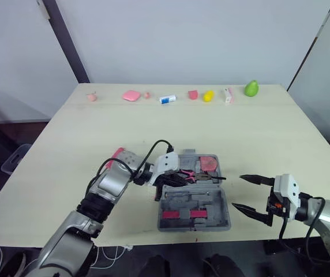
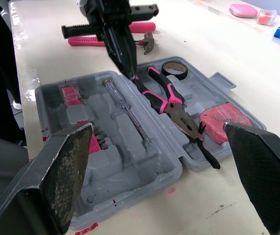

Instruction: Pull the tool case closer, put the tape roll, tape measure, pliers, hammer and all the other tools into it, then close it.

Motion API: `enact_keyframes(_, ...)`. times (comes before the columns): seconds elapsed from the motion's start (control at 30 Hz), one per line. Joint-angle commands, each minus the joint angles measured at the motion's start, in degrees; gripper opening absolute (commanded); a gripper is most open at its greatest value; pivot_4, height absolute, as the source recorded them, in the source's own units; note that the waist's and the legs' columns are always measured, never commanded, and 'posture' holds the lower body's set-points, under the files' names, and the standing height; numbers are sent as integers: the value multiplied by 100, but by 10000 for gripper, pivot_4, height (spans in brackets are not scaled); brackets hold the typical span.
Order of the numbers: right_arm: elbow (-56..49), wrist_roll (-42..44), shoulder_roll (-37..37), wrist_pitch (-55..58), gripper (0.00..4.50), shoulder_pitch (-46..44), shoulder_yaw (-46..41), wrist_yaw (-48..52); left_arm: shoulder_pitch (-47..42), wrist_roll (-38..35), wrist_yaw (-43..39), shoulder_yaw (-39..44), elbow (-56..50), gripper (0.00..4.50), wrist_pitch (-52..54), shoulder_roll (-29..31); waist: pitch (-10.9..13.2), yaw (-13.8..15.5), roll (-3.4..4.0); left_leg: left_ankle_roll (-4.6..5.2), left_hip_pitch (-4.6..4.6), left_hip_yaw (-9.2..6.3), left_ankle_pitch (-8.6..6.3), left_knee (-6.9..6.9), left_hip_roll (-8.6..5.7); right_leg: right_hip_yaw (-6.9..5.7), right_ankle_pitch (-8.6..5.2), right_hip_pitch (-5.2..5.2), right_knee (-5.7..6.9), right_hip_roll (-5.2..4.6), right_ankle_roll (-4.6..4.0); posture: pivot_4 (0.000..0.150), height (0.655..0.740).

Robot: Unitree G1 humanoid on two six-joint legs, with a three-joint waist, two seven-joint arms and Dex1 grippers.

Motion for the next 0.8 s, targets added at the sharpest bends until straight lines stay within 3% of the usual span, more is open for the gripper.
enact_keyframes(0.03,-132,35,-24,-33,45000,-62,-75,9,-24,108,-54,-72,195,902,-337,-54,0,3,0,0,0,0,0,0,0,0,0,0,0,0,0,1500,7400)
enact_keyframes(0.57,-82,-8,-50,-115,45000,63,-148,8,-112,852,340,-394,879,902,-682,-388,-2,4,2,0,2,0,0,2,0,1,0,3,1,0,1,1500,7400)
enact_keyframes(0.8,-49,-36,-46,-171,45000,112,-164,5,195,949,209,-583,673,902,-689,-262,-14,12,15,0,6,1,0,6,0,2,1,8,2,0,1,1500,7400)
